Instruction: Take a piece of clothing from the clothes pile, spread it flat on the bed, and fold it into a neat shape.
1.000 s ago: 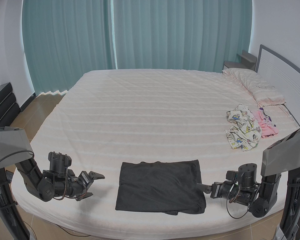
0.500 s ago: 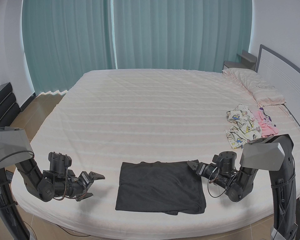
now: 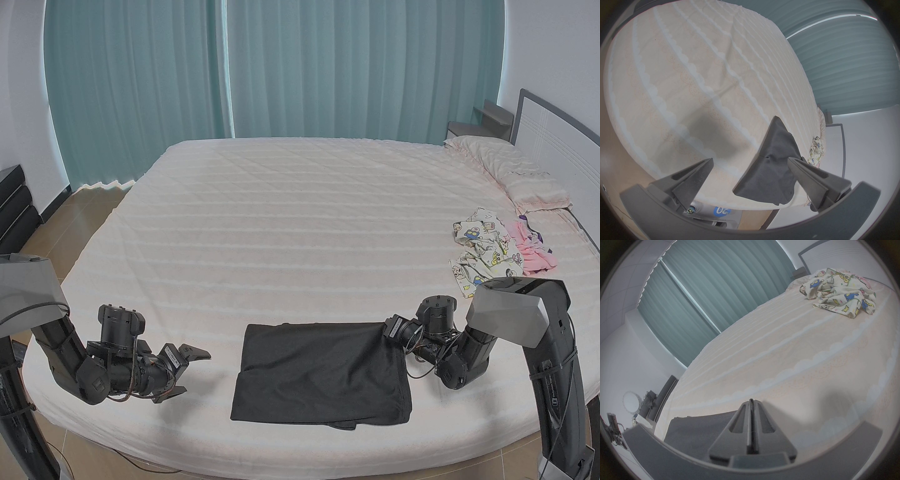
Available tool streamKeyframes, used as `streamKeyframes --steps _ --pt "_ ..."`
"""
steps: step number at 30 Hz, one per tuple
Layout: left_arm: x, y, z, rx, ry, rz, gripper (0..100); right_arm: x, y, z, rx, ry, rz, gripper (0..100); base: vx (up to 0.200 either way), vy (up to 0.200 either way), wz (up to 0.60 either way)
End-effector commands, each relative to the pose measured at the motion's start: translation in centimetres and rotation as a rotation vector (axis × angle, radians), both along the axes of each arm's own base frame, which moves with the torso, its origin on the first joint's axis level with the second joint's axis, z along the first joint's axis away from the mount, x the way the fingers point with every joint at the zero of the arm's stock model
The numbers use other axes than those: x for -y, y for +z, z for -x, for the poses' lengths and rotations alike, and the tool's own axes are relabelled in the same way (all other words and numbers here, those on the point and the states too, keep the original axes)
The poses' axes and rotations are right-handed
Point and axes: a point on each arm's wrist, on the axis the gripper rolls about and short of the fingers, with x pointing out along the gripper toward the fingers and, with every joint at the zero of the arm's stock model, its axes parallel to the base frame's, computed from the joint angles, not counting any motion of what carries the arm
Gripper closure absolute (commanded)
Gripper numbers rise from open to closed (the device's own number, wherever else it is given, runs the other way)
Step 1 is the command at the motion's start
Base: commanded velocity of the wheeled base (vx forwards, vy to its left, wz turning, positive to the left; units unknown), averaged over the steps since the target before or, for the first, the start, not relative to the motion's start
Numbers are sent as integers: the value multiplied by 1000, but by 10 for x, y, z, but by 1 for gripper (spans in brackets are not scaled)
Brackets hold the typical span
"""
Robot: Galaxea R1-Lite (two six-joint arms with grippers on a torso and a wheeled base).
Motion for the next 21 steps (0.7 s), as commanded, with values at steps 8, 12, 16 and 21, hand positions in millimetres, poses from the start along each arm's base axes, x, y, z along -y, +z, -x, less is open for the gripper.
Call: streamKeyframes --steps 8,12,16,21 --pt "0 0 0 -2 0 -2 0 4 1 -1 -8 -37 -44 100 0 0 0" --pt "0 0 0 -2 0 -2 0 3 2 -1 -4 -36 -52 0 0 0 0" --pt "0 0 0 0 1 -2 0 11 15 3 -3 -55 -49 0 0 0 0" --pt "2 -2 0 0 14 -23 0 28 41 16 6 -77 -61 0 0 0 0"
